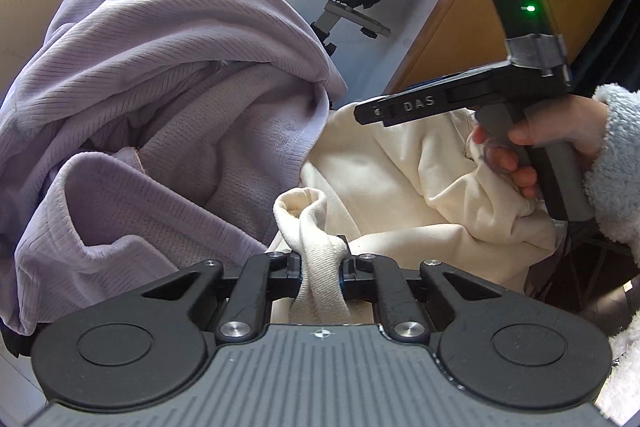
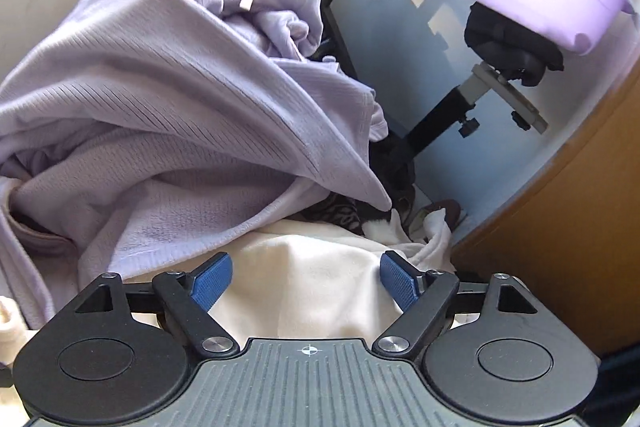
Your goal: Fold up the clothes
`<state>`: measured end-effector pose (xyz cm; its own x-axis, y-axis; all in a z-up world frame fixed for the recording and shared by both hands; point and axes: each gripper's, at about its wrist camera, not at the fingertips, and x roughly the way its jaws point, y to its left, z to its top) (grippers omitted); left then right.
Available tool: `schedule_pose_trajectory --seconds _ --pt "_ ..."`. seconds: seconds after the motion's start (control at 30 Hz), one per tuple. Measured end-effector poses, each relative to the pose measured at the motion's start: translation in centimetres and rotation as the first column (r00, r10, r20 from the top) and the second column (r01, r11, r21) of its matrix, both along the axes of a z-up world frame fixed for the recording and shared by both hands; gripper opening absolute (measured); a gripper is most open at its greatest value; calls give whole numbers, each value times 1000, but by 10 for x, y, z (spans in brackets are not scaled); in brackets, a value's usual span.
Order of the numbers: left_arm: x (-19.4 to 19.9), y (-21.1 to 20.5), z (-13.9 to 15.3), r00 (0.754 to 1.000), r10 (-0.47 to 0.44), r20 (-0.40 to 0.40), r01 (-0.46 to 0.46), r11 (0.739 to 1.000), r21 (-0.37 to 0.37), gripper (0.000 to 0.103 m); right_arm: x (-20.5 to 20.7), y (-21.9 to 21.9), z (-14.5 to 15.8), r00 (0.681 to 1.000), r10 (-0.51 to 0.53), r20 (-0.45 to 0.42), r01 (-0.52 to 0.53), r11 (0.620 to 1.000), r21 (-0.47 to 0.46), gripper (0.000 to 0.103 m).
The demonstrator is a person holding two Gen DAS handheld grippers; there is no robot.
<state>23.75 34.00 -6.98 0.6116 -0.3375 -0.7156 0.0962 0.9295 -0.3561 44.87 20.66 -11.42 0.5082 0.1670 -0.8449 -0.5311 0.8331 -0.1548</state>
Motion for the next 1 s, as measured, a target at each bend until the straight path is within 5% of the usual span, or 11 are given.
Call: schedule_pose_trajectory --seconds 0.03,0.07,0.13,0.23,0.3,0.47,0.67,0.83,1.0 --pt "-2 1 0 1000 6 2 -6 1000 -1 13 3 5 -7 1000 4 -20 -4 1000 -21 61" --pt "-4 1 0 1000 11 4 -11 1000 -3 13 3 9 -12 999 8 -48 -9 999 -34 29" --pt "-8 2 1 1000 18 11 -17 1000 -5 13 -3 11 -17 998 10 -58 -13 999 -47 10" --pt "-12 -2 8 999 6 39 -6 1000 -6 13 -18 -3 -6 1000 -3 -14 4 1000 23 7" --pt "-14 -5 14 998 -8 58 9 1000 -9 13 -28 -27 16 997 -72 -3 71 982 177 6" --pt "-14 -24 33 986 -99 130 104 994 -31 12 -66 -93 66 975 -224 -1 195 845 498 4" --pt "-8 -47 48 976 -148 161 146 989 20 14 -104 -141 97 948 -319 22 235 744 625 0" --pt "8 -34 28 996 -64 67 61 997 42 15 -110 -154 89 945 -324 37 241 770 591 0" --pt "17 -18 13 1000 -18 17 17 998 57 20 -111 -144 82 959 -282 37 226 834 503 0"
